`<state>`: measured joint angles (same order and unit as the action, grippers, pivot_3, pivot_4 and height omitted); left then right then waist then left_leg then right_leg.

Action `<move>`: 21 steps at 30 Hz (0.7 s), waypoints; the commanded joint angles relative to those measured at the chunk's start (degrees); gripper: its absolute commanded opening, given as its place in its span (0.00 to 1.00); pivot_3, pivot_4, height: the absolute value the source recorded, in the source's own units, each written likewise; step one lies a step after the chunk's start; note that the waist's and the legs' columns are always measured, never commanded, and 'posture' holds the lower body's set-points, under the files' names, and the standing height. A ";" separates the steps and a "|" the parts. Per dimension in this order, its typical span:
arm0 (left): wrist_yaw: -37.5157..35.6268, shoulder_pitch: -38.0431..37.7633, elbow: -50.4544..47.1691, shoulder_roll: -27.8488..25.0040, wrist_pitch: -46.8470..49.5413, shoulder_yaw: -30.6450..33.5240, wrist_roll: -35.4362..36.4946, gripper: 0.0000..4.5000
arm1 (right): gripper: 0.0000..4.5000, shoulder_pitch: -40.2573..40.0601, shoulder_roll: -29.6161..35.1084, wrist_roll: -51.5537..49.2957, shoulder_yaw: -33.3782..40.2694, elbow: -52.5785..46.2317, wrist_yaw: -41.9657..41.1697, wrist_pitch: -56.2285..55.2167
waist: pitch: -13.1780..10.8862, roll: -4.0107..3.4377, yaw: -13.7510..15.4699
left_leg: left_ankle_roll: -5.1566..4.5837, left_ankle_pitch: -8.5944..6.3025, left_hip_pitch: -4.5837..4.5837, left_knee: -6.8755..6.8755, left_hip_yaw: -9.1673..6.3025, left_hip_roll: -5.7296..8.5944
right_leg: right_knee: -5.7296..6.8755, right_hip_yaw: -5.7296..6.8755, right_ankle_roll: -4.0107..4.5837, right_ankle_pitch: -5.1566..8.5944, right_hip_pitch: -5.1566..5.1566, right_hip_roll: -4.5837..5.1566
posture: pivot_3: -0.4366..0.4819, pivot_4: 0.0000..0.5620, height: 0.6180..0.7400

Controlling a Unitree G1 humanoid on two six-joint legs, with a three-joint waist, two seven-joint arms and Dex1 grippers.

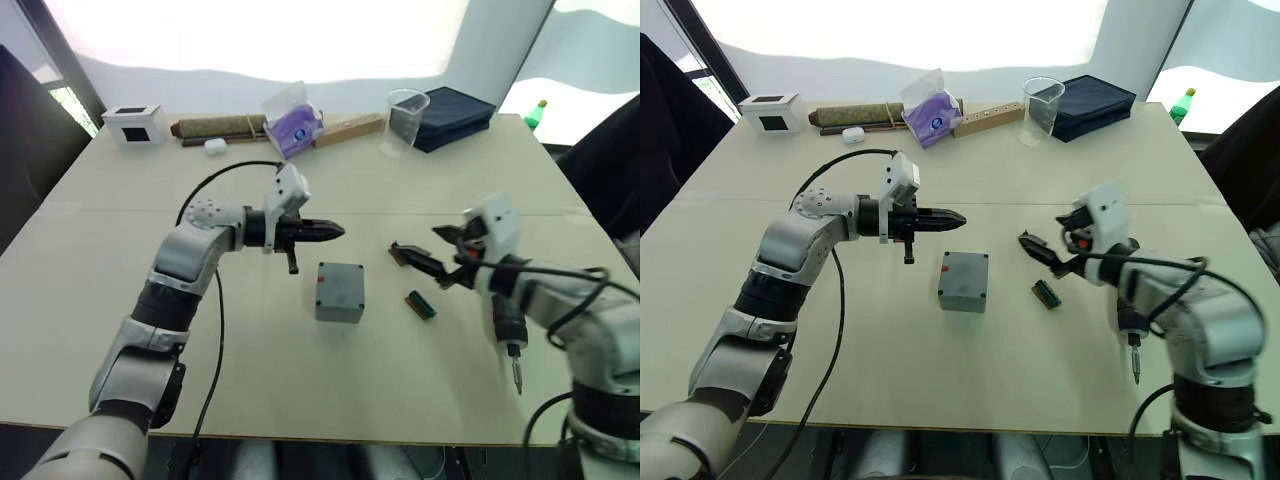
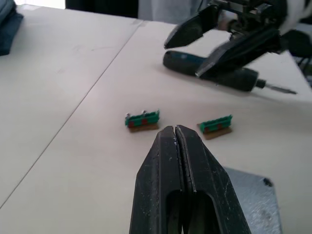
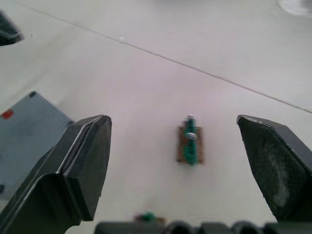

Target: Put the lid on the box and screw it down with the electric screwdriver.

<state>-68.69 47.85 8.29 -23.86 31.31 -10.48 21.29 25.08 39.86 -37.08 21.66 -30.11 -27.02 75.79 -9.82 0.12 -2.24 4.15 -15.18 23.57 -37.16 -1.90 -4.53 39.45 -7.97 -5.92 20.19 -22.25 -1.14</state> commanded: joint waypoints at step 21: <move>-11.91 -0.74 -10.73 -2.31 -8.00 -9.56 -2.46 0.00 | 1.00 7.42 34.56 -32.69 -19.51 39.47 5.53 16.71 | -0.04 -0.04 -0.27 | -0.41 -0.23 -0.05 -0.02 0.22 0.00 | -0.19 -0.24 0.00 0.00 0.01 0.01 | 0.48 0.27 1.00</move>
<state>-81.01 46.97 -0.07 -25.92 23.22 -20.61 18.17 30.90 73.06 -68.77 3.55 9.01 -20.74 92.14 -9.86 0.07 -2.51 3.74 -15.41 23.52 -37.19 -1.68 -4.54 39.26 -8.20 -5.92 20.18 -22.24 -1.13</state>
